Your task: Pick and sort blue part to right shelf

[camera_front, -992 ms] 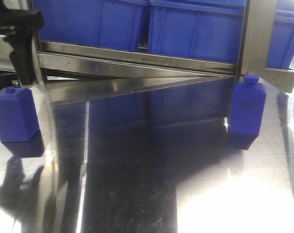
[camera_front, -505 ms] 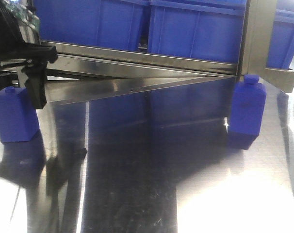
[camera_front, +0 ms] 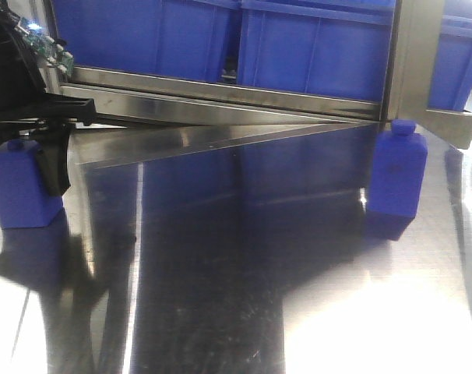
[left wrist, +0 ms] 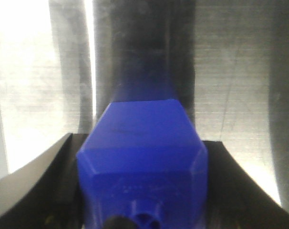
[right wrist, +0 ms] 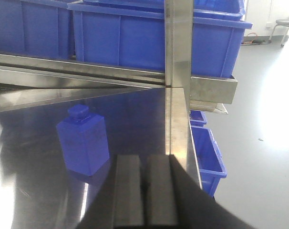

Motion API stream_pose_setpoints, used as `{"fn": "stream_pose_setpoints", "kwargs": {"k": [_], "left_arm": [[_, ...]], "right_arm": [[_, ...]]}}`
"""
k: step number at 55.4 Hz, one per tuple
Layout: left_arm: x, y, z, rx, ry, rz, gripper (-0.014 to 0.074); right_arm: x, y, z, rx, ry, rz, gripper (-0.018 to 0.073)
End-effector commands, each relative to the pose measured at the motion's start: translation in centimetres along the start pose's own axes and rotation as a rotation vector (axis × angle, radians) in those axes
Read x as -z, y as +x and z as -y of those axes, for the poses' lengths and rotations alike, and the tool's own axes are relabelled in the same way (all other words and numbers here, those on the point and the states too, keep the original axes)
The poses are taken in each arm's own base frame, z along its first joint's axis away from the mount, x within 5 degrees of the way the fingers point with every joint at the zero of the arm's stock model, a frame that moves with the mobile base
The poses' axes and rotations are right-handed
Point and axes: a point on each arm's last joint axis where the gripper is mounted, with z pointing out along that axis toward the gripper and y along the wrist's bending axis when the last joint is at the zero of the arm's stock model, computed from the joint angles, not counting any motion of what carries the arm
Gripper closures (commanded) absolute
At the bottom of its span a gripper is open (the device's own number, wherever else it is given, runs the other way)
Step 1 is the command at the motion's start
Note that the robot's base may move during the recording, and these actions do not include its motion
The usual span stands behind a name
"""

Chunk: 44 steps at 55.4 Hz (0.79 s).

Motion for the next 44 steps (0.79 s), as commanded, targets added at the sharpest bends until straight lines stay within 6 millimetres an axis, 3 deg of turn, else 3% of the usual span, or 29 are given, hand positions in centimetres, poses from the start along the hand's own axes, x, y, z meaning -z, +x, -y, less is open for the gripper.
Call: {"fn": "stream_pose_setpoints", "kwargs": {"k": [1, 12, 22, 33, 44], "left_arm": [[2.1, -0.3, 0.2, 0.001, 0.018, 0.066, 0.0285], [4.0, -0.4, 0.3, -0.017, 0.01, 0.045, 0.0303], [9.1, 1.0, 0.7, -0.167, -0.011, 0.185, 0.0303], [15.9, 5.7, -0.7, -0.261, -0.081, 0.502, 0.0303], [18.9, 11.3, -3.2, -0.261, 0.013, 0.777, 0.0303]], "right_arm": [[0.2, -1.2, 0.0, 0.001, 0.004, 0.118, 0.0515], [0.2, -1.3, 0.0, 0.001, 0.004, 0.129, 0.0515], [0.2, -1.3, 0.0, 0.001, 0.005, 0.132, 0.0515], [0.2, -1.3, 0.0, 0.001, 0.004, 0.127, 0.0515], [0.2, -1.3, 0.0, 0.0, 0.004, 0.129, 0.0515]]}}
